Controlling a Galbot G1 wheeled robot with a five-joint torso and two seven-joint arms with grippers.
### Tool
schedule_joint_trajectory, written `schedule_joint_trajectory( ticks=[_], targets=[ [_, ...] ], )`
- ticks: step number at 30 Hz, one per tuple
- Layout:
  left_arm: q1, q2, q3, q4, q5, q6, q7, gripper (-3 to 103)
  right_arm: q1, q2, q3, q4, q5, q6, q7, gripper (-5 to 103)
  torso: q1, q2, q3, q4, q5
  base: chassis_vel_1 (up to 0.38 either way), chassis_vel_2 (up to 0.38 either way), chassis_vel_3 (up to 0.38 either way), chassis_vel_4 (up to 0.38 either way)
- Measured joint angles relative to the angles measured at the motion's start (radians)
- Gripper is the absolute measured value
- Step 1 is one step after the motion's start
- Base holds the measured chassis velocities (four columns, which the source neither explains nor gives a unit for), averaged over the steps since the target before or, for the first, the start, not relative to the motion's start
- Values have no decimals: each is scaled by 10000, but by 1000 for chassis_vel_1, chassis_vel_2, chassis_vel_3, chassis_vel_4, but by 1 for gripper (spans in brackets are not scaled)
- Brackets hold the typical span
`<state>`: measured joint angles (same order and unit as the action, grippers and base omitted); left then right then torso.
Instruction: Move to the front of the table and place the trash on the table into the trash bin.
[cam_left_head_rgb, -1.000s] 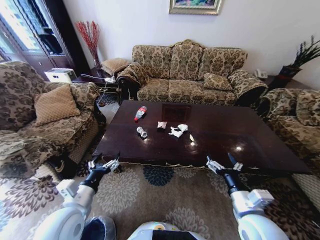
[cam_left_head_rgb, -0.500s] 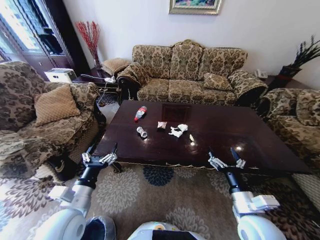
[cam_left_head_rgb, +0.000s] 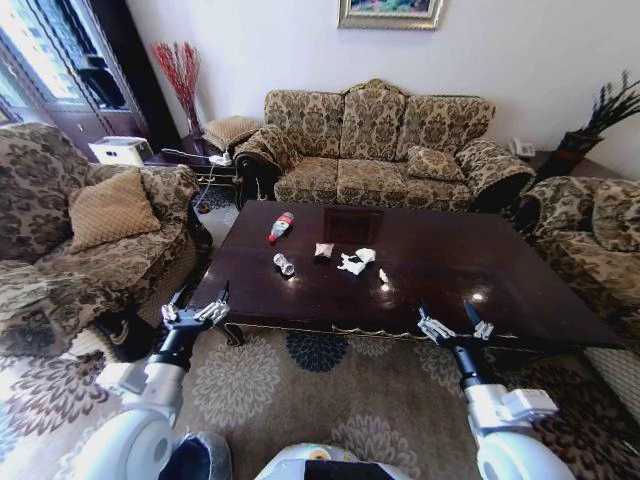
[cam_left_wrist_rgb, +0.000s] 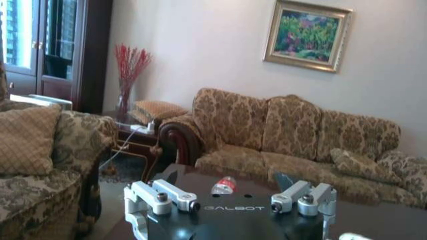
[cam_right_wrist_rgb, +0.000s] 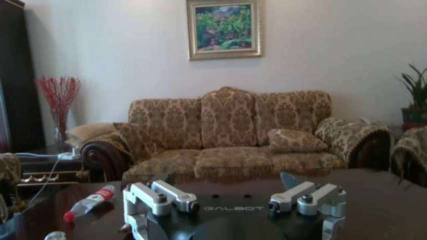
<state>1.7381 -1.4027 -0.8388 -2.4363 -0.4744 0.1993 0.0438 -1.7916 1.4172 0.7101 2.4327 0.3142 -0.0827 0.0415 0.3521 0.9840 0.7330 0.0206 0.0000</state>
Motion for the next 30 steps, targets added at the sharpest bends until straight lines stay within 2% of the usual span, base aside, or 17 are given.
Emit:
schedule_joint_trajectory(
  ticks=[6, 8, 10, 11, 15, 17, 21, 30],
  targets=[
    [109, 28, -73, 18, -7, 24, -5, 100, 158, 3, 4, -34, 127, 20, 96, 100, 0, 0, 0, 2, 0, 0, 0, 0, 0],
    [108, 13, -148, 35, 157, 220, -63, 100, 145, -57, 21, -38, 210, 134, 153, 100, 0, 0, 0, 2, 1, 0, 0, 0, 0],
    [120, 4, -412, 476, 785, 585, -288, 100, 54, -221, 97, -87, 225, 344, 263, 100, 0, 0, 0, 0, 1, 0, 0, 0, 0],
    [181, -10, -535, 685, 809, 627, -385, 100, 20, -316, 165, -152, 209, 526, 246, 100, 0, 0, 0, -1, -3, 0, 0, 0, 0],
    [488, -96, -780, 779, 233, 572, -497, 100, 27, -417, 325, -283, -106, 750, 6, 100, 0, 0, 0, 6, -1, 0, 0, 0, 0],
    [555, -49, -802, 687, -1, 318, -289, 100, -5, -300, 242, -249, -247, 999, -69, 100, 0, 0, 0, 3, 0, 0, 0, 0, 0],
    [393, 0, -785, 579, -46, 259, -186, 100, 48, -191, 28, -119, -318, 1091, -141, 100, 0, 0, 0, -2, 2, 0, 0, 0, 0],
    [322, -182, -816, 975, 187, 491, -754, 100, 149, -375, 43, -146, -238, 1077, -144, 100, 0, 0, 0, 1, 1, 44, 46, -44, -53]
  ],
)
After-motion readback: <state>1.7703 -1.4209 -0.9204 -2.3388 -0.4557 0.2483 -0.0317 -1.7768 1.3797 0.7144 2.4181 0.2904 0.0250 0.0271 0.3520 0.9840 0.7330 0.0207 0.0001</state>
